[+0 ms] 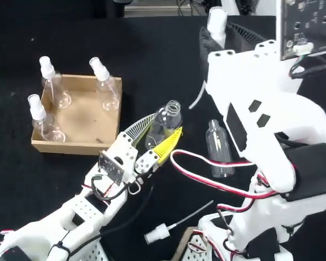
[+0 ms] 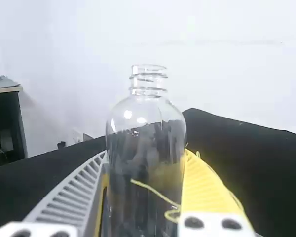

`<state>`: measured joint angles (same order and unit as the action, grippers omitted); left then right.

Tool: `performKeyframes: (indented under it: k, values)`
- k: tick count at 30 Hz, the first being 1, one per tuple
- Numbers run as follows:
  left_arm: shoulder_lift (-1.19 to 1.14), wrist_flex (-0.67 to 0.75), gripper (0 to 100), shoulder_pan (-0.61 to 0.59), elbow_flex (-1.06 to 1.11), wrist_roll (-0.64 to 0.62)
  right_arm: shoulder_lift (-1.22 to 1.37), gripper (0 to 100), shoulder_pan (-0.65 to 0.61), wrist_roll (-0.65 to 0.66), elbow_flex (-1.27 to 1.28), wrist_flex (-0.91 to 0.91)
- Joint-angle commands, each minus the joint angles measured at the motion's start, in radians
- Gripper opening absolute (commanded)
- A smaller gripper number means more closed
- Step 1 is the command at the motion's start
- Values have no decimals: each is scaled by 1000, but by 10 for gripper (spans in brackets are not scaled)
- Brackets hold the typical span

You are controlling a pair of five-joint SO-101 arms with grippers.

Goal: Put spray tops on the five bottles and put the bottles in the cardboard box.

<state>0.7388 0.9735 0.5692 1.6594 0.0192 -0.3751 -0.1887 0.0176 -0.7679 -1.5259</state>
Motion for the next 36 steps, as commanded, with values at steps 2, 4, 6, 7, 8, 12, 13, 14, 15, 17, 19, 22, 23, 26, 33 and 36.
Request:
performKeyframes:
  k: [2,4,6,7,8,12,13,14,15,17,19,22,23,26,33,36]
  values:
    - [21,11,30,2,25,3,-18,15,-17,-8,-36,51]
    - [21,11,30,8,25,3,-16,15,-25,-8,-31,51]
    - [21,11,30,10,25,3,-18,15,-57,-8,1,51]
    - [21,11,30,10,25,3,-18,14,-68,-8,18,51]
    - [21,11,30,10,25,3,-18,12,-77,-8,35,52]
    - [21,11,30,10,25,3,-25,12,-94,-8,114,135]
    - [21,11,30,8,25,3,-27,12,-94,-8,127,150]
    - [21,11,30,5,25,3,-27,12,-94,-8,140,161]
    - [21,11,30,5,25,3,-27,12,-94,-8,154,166]
    - [21,11,30,2,25,3,-27,12,-94,-8,171,164]
    - [21,11,30,2,25,3,-27,12,-91,-8,193,163]
    - [21,11,30,2,25,5,-27,11,-94,-8,223,161]
    - [21,17,30,1,25,8,-30,11,-94,-15,232,161]
    - [21,58,30,-1,25,9,-68,11,-95,-68,263,137]
    - [21,66,30,-1,25,9,-234,12,-95,-77,567,183]
    - [21,66,30,-1,25,9,-338,12,-97,-77,762,296]
